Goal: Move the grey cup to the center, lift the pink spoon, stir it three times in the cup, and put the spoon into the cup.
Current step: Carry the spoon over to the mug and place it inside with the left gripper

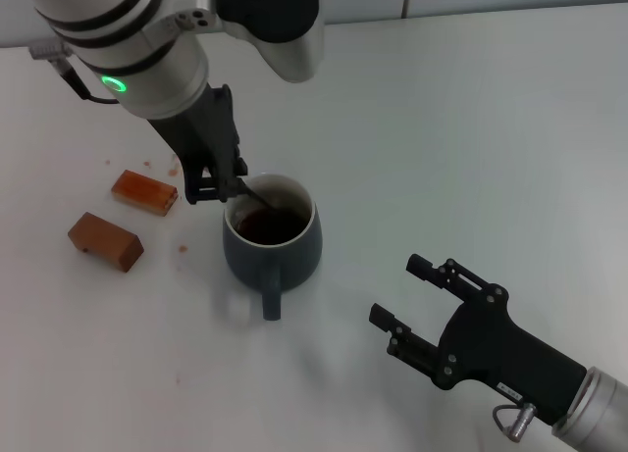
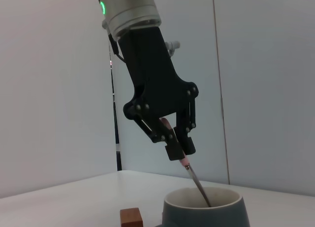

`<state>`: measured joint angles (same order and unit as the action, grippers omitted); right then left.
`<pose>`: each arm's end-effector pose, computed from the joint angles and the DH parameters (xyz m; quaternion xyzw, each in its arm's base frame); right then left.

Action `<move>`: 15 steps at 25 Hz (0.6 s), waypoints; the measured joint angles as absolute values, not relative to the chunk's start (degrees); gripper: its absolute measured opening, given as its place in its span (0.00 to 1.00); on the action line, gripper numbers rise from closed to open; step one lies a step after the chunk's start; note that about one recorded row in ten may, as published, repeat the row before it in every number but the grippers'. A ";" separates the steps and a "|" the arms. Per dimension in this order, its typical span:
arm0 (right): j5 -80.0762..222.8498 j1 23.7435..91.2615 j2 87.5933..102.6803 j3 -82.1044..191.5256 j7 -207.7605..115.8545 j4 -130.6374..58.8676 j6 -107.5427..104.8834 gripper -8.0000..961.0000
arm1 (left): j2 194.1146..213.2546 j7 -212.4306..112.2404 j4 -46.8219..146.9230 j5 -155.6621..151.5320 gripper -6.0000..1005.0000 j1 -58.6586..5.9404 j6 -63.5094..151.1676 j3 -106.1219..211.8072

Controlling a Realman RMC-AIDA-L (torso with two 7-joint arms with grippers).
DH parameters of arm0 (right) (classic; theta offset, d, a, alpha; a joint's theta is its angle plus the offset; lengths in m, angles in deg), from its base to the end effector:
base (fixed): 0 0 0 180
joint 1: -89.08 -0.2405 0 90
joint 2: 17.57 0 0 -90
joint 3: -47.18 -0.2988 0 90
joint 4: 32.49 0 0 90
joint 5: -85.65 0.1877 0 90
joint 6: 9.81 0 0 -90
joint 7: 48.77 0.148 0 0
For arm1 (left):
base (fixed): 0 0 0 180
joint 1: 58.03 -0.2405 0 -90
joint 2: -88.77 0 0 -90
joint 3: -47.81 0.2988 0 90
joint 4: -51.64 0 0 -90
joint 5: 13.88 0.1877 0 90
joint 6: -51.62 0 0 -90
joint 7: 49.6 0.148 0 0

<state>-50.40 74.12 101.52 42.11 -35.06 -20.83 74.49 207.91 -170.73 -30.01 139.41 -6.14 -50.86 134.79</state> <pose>0.3085 0.2010 -0.1088 -0.8686 0.1462 0.3637 0.3031 -0.1157 0.3721 -0.0286 -0.9469 0.0712 0.3022 0.0835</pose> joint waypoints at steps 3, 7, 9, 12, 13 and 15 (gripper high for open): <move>-50.40 74.12 101.51 42.20 -35.05 -20.81 74.48 0.74 | 207.91 -170.82 -30.04 138.83 0.13 -6.11 -50.96 135.10; -50.40 74.14 101.51 42.34 -35.06 -20.81 74.47 0.74 | 207.94 -170.70 -30.66 136.84 0.13 -6.58 -53.61 135.87; -50.40 74.14 101.51 42.38 -35.05 -20.85 74.47 0.74 | 207.94 -170.42 -30.72 137.57 0.13 -6.86 -54.54 135.87; -50.41 74.17 101.51 42.44 -35.06 -20.87 74.47 0.74 | 207.86 -169.90 -30.71 139.74 0.13 -7.15 -54.76 135.47; -50.41 74.20 101.51 42.44 -35.06 -20.88 74.47 0.74 | 207.84 -169.73 -30.71 140.59 0.13 -7.22 -54.36 135.22; -50.41 74.24 101.51 42.44 -35.06 -20.89 74.44 0.74 | 207.83 -169.66 -30.71 141.23 0.13 -7.26 -53.51 134.90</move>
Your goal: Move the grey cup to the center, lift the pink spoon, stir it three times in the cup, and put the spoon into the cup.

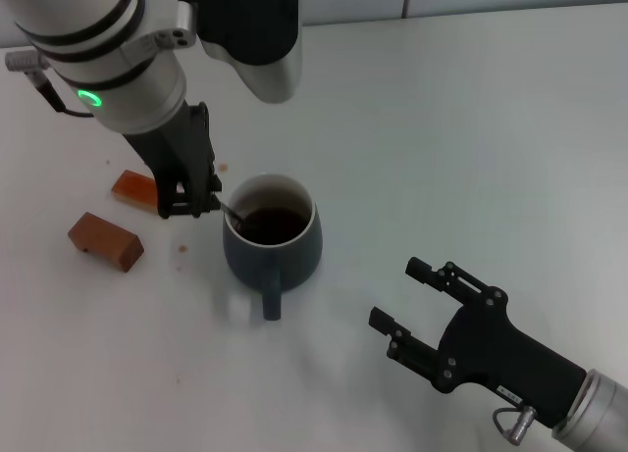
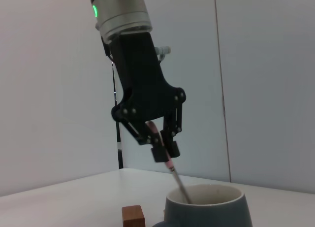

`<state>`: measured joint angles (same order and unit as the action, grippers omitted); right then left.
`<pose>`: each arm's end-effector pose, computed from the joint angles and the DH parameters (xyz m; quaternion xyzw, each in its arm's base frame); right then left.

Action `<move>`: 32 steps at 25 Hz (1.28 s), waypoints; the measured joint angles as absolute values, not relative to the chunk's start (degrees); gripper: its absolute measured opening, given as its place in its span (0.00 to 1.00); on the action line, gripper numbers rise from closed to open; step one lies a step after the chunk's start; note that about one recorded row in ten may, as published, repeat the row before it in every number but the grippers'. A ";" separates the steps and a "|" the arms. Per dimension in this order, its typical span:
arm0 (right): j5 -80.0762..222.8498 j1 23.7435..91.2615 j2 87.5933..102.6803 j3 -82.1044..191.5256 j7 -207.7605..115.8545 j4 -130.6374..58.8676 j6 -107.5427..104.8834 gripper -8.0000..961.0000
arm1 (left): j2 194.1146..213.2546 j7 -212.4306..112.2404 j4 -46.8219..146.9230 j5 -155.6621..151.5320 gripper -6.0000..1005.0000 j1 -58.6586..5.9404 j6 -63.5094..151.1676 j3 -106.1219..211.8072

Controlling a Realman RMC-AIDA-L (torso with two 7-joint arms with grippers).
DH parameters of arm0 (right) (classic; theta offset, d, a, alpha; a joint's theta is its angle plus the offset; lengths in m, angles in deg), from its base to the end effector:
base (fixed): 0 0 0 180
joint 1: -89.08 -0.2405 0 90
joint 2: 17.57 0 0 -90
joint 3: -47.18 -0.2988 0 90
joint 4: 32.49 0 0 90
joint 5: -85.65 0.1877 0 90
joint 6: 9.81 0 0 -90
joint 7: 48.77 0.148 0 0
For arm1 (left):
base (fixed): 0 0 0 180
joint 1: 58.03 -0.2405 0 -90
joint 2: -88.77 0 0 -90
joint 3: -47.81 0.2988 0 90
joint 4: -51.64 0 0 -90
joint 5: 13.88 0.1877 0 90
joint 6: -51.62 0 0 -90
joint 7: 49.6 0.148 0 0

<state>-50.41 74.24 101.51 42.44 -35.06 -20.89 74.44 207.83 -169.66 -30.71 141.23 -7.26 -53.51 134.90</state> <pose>0.3091 0.1996 -0.1093 -0.8700 0.1465 0.3619 0.3012 -0.1274 0.3670 -0.0234 -0.9400 0.0662 0.3266 0.0729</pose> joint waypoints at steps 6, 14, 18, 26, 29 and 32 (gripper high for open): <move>-50.45 74.30 101.58 42.44 -35.05 -20.89 74.38 0.74 | 207.90 -169.45 -30.76 139.99 0.13 -7.10 -50.60 135.95; -50.48 74.59 101.61 42.39 -35.05 -20.90 74.38 0.74 | 207.92 -170.26 -36.84 135.89 0.13 -9.84 -51.00 136.58; -50.47 74.44 101.57 42.38 -35.06 -20.89 74.44 0.74 | 207.86 -170.67 -37.79 135.42 0.18 -10.32 -50.67 136.41; -50.48 74.35 101.45 42.22 -35.05 -20.93 74.55 0.74 | 207.39 -165.26 -44.68 118.76 0.32 -15.63 -46.16 119.94; -50.46 74.38 101.43 42.10 -35.06 -21.13 74.82 0.74 | 207.05 -157.73 -46.81 103.65 0.45 -21.82 -44.01 109.95; -50.47 74.49 101.42 42.18 -35.06 -21.16 75.13 0.74 | 206.90 -150.78 -45.65 95.40 0.58 -26.43 -44.38 104.53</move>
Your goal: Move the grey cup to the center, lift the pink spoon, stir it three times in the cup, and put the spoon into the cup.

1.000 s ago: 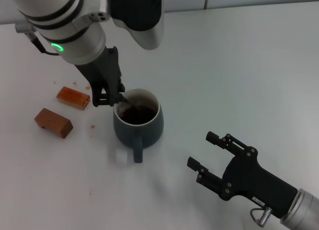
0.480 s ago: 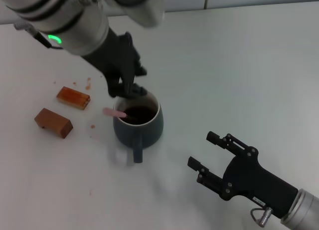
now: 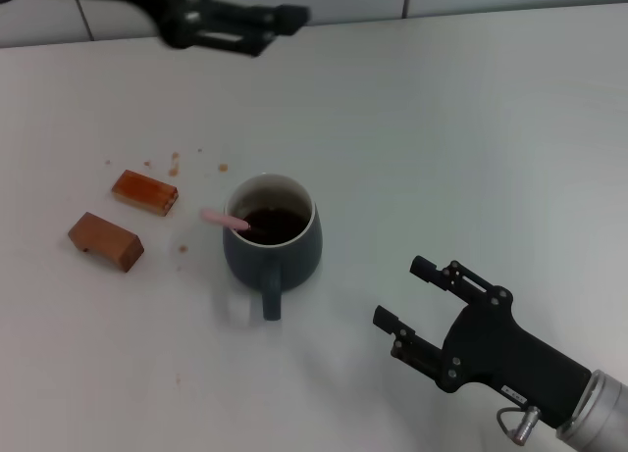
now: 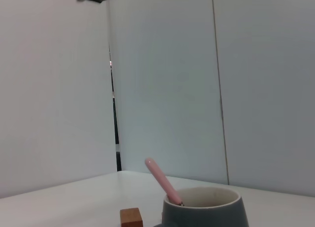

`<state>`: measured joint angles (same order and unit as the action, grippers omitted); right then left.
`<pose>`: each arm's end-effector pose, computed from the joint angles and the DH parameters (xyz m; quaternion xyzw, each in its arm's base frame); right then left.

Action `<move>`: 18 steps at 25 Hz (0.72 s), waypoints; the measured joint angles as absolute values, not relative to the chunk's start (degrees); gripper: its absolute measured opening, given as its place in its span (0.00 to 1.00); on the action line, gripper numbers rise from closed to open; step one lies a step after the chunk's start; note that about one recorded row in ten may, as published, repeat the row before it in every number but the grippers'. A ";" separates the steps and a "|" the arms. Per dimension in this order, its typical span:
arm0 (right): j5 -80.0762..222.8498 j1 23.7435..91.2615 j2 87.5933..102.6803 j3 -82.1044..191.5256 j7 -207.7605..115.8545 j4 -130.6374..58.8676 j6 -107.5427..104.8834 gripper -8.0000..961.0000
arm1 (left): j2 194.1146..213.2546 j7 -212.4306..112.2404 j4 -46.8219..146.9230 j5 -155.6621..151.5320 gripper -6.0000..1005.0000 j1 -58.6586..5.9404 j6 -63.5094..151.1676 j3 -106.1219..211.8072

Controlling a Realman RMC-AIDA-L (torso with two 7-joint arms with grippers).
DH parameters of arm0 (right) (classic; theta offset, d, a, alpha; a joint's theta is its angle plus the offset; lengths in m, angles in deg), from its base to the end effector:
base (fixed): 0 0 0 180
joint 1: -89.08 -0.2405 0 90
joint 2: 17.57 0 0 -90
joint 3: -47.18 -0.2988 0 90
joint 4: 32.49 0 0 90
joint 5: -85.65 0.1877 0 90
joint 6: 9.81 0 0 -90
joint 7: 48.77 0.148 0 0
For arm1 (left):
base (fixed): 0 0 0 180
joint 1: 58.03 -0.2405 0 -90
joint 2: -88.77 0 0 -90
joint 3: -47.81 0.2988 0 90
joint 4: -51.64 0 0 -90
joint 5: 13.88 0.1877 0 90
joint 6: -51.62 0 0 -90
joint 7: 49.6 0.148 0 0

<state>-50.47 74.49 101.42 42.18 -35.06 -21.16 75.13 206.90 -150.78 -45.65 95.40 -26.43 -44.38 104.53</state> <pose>0.3102 0.1989 -0.1070 -0.8681 0.1453 0.3643 0.3042 -0.1191 0.3365 0.0704 -0.9630 0.1164 -0.1406 0.1982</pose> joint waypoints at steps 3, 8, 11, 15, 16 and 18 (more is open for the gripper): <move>-50.48 74.77 101.42 42.37 -35.07 -21.40 75.85 0.74 | 206.63 -142.58 -43.44 88.58 0.72 -31.99 -45.67 100.95; -50.49 74.93 101.36 42.47 -35.09 -21.61 77.66 0.74 | 206.65 -131.61 -33.58 85.10 0.82 -38.88 -46.79 99.44; -50.51 74.90 101.30 42.56 -35.06 -21.66 78.61 0.74 | 206.44 -122.91 -22.17 85.15 0.83 -40.68 -48.58 99.08; -50.63 73.97 101.25 43.45 -33.98 -21.68 79.30 0.74 | 205.66 -112.27 -5.47 85.97 0.84 -40.86 -49.60 96.95; -50.63 73.59 101.25 43.90 -33.53 -21.68 79.32 0.74 | 205.66 -112.27 -5.47 85.97 0.84 -40.86 -49.60 96.95; -50.65 72.68 101.25 45.09 -32.93 -21.68 79.32 0.74 | 204.53 -107.99 3.69 87.56 0.84 -40.54 -49.39 96.37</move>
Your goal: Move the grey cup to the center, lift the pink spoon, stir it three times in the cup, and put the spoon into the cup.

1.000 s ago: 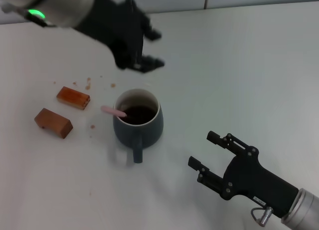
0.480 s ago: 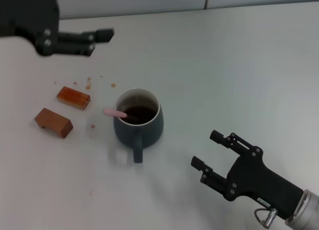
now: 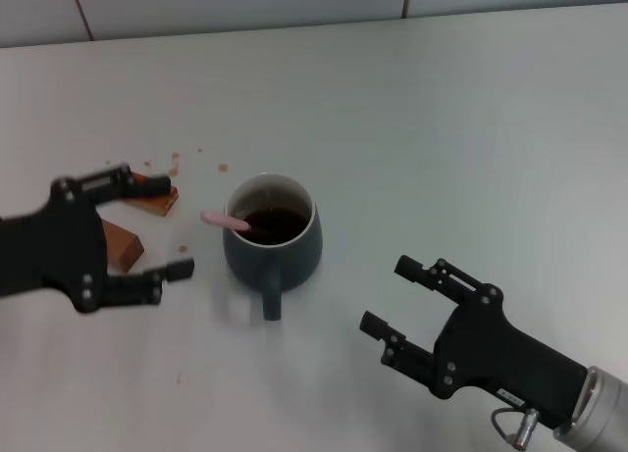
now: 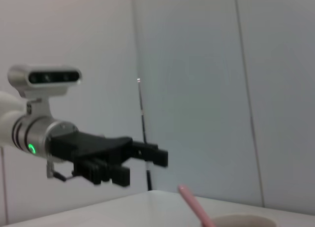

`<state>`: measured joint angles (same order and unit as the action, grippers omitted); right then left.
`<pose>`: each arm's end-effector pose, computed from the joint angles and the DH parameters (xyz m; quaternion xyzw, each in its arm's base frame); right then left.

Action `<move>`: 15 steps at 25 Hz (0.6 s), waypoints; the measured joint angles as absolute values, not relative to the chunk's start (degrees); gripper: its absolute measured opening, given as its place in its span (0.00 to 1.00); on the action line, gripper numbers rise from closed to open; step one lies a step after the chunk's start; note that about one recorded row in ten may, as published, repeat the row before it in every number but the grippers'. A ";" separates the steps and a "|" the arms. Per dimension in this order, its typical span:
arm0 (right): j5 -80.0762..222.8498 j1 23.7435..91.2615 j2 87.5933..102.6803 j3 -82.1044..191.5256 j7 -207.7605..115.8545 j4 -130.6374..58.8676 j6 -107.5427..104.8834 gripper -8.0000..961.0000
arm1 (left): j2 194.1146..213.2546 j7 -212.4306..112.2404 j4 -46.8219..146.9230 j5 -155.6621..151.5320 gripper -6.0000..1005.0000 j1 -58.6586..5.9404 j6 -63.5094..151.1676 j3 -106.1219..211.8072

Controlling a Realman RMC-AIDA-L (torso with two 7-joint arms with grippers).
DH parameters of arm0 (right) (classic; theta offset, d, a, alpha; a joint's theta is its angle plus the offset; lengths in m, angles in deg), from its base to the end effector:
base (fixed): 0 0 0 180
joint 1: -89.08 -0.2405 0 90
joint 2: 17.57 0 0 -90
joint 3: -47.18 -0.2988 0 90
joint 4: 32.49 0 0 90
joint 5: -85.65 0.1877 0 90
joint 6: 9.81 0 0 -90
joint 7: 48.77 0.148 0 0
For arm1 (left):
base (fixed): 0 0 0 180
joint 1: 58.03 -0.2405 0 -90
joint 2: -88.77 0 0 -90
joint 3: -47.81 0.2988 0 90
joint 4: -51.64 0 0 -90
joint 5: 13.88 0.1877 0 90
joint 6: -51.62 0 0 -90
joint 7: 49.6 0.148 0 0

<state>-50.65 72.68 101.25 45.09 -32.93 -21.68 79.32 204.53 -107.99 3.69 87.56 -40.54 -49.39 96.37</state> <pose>0.2975 0.1994 -0.1037 -0.8693 0.1273 0.3964 0.2662 -0.2991 0.2709 0.0179 -0.9537 -0.0029 -0.2570 0.1562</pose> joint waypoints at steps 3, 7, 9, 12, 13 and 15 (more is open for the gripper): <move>-50.66 71.88 101.44 45.94 -33.14 -21.74 78.97 0.74 | 204.36 -104.34 9.47 88.59 0.84 -41.01 -49.06 96.11; -50.66 71.52 101.48 45.99 -33.21 -21.77 78.95 0.74 | 205.60 -96.66 15.28 88.76 0.84 -43.01 -47.75 94.76; -50.66 71.33 101.49 45.99 -33.24 -21.77 79.07 0.74 | 205.90 -95.48 16.37 88.76 0.84 -43.31 -47.64 94.07; -50.67 71.03 101.51 46.04 -33.28 -21.77 79.08 0.74 | 205.90 -95.48 16.37 88.76 0.84 -43.31 -47.64 94.07; -50.67 70.88 101.56 46.10 -33.29 -21.76 78.97 0.74 | 206.32 -91.80 20.21 88.68 0.84 -44.26 -47.56 91.44; -50.66 70.79 101.58 46.11 -33.30 -21.77 78.93 0.74 | 206.33 -91.51 20.56 88.60 0.84 -44.32 -47.58 91.15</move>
